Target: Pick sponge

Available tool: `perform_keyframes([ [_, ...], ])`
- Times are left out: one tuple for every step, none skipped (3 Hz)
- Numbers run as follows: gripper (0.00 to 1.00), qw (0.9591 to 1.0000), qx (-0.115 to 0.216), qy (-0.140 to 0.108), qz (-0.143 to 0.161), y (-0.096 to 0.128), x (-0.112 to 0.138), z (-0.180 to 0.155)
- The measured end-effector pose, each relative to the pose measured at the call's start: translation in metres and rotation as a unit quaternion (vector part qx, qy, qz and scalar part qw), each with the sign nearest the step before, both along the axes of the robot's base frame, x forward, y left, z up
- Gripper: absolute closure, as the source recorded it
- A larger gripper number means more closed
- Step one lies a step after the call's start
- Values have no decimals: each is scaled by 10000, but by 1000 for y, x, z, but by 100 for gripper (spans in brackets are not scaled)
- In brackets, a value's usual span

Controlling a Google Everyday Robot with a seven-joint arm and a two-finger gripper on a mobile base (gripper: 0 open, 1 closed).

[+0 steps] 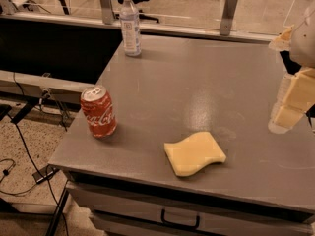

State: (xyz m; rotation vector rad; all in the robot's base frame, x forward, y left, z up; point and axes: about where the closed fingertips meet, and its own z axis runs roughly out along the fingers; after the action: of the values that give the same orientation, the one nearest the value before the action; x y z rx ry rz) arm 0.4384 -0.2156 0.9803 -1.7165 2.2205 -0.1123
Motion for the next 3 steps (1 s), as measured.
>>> perform_keyframes([
  [0,10000,0,0,0,0,0,0],
  [0,9997,216,20,73,2,0,-7],
  [0,9979,455,160,441,22,-7,-29],
])
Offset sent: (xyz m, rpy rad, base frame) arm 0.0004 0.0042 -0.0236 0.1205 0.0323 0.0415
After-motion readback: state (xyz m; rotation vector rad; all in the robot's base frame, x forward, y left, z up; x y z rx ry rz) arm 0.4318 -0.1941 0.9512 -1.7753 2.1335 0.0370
